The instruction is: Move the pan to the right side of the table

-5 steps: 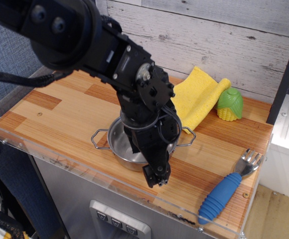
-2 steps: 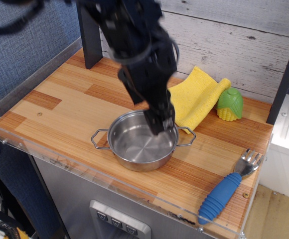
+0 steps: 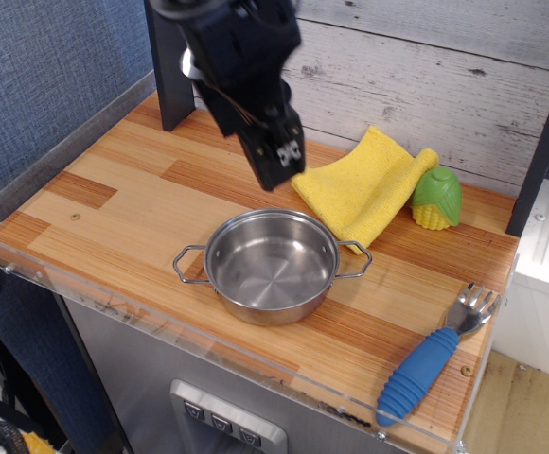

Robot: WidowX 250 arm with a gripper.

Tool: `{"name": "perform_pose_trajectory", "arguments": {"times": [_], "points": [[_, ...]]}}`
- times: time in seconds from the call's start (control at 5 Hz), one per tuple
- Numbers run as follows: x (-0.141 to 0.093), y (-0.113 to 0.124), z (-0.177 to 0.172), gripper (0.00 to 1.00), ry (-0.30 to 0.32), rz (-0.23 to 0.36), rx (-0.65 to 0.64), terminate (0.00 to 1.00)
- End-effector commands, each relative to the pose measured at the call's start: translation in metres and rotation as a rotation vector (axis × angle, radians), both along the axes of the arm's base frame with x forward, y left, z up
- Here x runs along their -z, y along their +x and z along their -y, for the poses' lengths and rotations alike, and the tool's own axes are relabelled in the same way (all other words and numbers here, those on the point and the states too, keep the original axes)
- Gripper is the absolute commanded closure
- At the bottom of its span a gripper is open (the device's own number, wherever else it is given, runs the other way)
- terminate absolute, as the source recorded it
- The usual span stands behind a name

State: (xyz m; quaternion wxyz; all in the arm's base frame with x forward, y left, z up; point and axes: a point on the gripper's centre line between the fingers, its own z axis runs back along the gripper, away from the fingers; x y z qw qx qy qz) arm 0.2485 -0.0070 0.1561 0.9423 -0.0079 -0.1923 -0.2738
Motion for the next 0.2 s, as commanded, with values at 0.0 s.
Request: {"name": "perform_pose_trajectory", "arguments": {"times": [0.0], "points": [[-0.0264, -0.0028, -0.0175, 0.0, -0.037, 0.038, -0.022, 1.0]]}}
